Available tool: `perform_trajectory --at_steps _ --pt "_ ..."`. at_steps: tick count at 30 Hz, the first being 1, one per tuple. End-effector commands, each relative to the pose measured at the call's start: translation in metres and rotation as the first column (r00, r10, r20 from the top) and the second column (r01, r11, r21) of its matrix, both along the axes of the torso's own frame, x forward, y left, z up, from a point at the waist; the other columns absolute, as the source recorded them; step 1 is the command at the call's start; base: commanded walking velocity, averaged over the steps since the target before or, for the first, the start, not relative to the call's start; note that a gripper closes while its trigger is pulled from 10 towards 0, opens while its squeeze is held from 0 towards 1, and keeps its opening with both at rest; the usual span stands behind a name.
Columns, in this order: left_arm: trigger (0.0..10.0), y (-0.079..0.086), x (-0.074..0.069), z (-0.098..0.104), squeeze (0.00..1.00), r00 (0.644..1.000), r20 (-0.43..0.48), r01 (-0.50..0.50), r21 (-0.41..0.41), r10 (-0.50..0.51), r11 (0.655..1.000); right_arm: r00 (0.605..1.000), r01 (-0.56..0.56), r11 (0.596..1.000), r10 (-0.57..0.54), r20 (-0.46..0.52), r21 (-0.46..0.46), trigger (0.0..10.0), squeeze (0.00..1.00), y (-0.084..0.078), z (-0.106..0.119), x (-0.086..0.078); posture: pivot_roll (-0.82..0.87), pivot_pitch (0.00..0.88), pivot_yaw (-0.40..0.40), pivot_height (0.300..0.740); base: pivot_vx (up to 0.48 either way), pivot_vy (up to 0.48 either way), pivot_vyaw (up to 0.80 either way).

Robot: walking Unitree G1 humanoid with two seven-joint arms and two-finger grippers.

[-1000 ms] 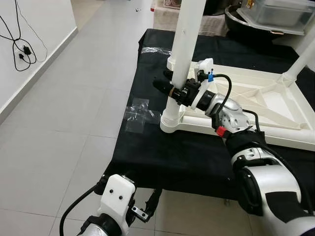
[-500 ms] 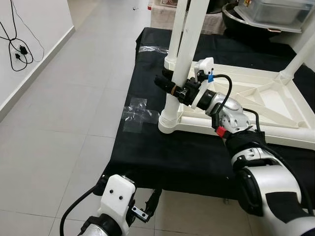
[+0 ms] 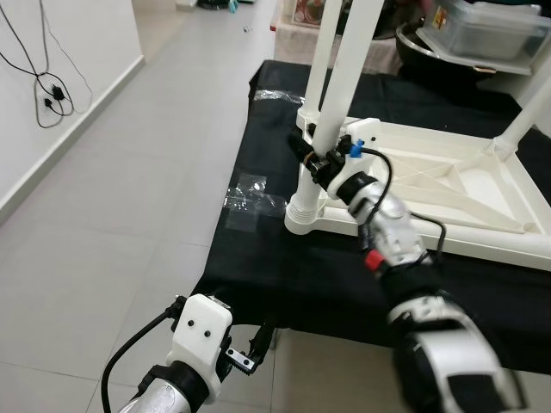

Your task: Building children table

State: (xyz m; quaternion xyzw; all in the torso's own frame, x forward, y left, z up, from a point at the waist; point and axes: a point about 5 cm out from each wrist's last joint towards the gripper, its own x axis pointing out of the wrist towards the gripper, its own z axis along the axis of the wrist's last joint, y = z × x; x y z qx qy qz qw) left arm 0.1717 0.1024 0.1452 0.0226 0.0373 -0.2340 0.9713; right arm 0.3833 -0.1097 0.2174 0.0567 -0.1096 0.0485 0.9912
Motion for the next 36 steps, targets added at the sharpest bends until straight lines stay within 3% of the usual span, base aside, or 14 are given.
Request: perform_trajectory --at_steps 1,3,6,13,16,17,19,20,22,23,29,30,31,36 --pt "10.0 0.001 -0.001 -0.003 0.00 1.000 -0.009 0.002 0.005 -0.002 1.000 0.969 0.174 0.985 -0.171 -0.179 0.005 0.0 0.00 -0.028 -0.039 -0.003 0.13 0.118 -0.122 0.740 0.000 0.000 0.00" --pt "10.0 0.001 -0.001 -0.003 0.00 1.000 -0.009 -0.003 0.003 0.003 1.000 0.910 0.370 0.928 -0.353 -0.219 0.040 0.0 0.00 -0.018 -0.039 -0.013 0.13 0.126 -0.126 0.740 0.000 0.000 0.00" --pt "10.0 0.002 -0.001 -0.003 0.00 1.000 -0.009 -0.006 0.005 0.006 1.000 0.876 0.452 0.889 -0.427 -0.225 0.072 0.0 0.00 -0.005 -0.034 -0.021 0.13 0.127 -0.124 0.740 0.000 0.000 0.00" --pt "10.0 0.002 -0.001 -0.003 0.00 1.000 -0.010 -0.009 0.005 0.009 1.000 0.835 0.515 0.849 -0.464 -0.295 0.122 0.0 0.00 0.028 -0.029 -0.026 0.14 0.135 -0.128 0.740 0.000 0.000 0.00" --pt "10.0 0.002 -0.001 -0.003 0.00 1.000 -0.010 -0.009 0.004 0.009 1.000 0.833 0.515 0.848 -0.462 -0.304 0.126 0.0 0.00 0.031 -0.028 -0.027 0.14 0.135 -0.128 0.740 0.000 0.000 0.00" --pt "10.0 0.002 -0.001 -0.003 0.00 1.000 -0.011 -0.007 0.004 0.007 1.000 0.859 0.473 0.873 -0.426 -0.284 0.121 10.0 0.00 0.035 -0.024 -0.026 0.14 0.138 -0.128 0.740 0.000 0.000 0.00" --pt "10.0 0.002 0.000 -0.003 0.00 1.000 -0.012 -0.006 0.004 0.006 1.000 0.882 0.430 0.897 -0.392 -0.261 0.105 10.0 0.00 0.038 -0.020 -0.026 0.13 0.137 -0.128 0.740 0.000 0.000 0.00" --pt "10.0 0.002 0.000 -0.004 0.00 1.000 -0.013 -0.004 0.003 0.004 1.000 0.893 0.409 0.909 -0.380 -0.240 0.085 10.0 0.89 0.035 -0.017 -0.026 0.13 0.138 -0.126 0.740 0.000 0.000 0.00" --pt "10.0 0.002 0.000 -0.004 0.00 1.000 -0.013 -0.003 0.002 0.003 1.000 0.898 0.400 0.914 -0.375 -0.229 0.071 10.0 0.89 0.033 -0.016 -0.026 0.13 0.138 -0.126 0.740 0.000 0.000 0.00" --pt "10.0 0.001 0.000 -0.004 0.00 1.000 -0.013 -0.002 0.002 0.002 1.000 0.896 0.402 0.913 -0.377 -0.234 0.072 10.0 1.00 0.030 -0.017 -0.027 0.13 0.136 -0.126 0.740 0.000 0.000 0.00" --pt "10.0 0.001 0.001 -0.004 0.00 1.000 -0.012 -0.001 0.000 0.001 1.000 0.905 0.398 0.915 -0.382 -0.189 0.058 10.0 1.00 0.020 -0.016 -0.030 0.13 0.135 -0.125 0.740 0.000 0.000 0.00" --pt "10.0 0.001 0.001 -0.005 0.00 1.000 -0.013 -0.001 0.001 0.001 1.000 0.920 0.366 0.928 -0.350 -0.175 0.072 10.0 0.00 0.018 -0.016 -0.031 0.13 0.133 -0.125 0.740 0.000 0.000 0.00" --pt "10.0 0.001 0.001 -0.005 0.00 1.000 -0.012 -0.002 0.001 0.002 1.000 0.951 0.298 0.950 -0.287 -0.118 0.091 10.0 0.00 0.013 -0.011 -0.031 0.13 0.133 -0.125 0.740 0.000 0.000 0.00" --pt "10.0 0.001 0.001 -0.005 0.00 1.000 -0.012 -0.002 0.001 0.002 1.000 0.980 0.197 0.976 -0.195 -0.028 0.094 10.0 0.00 0.006 -0.004 -0.032 0.13 0.132 -0.125 0.740 0.000 0.000 0.00"
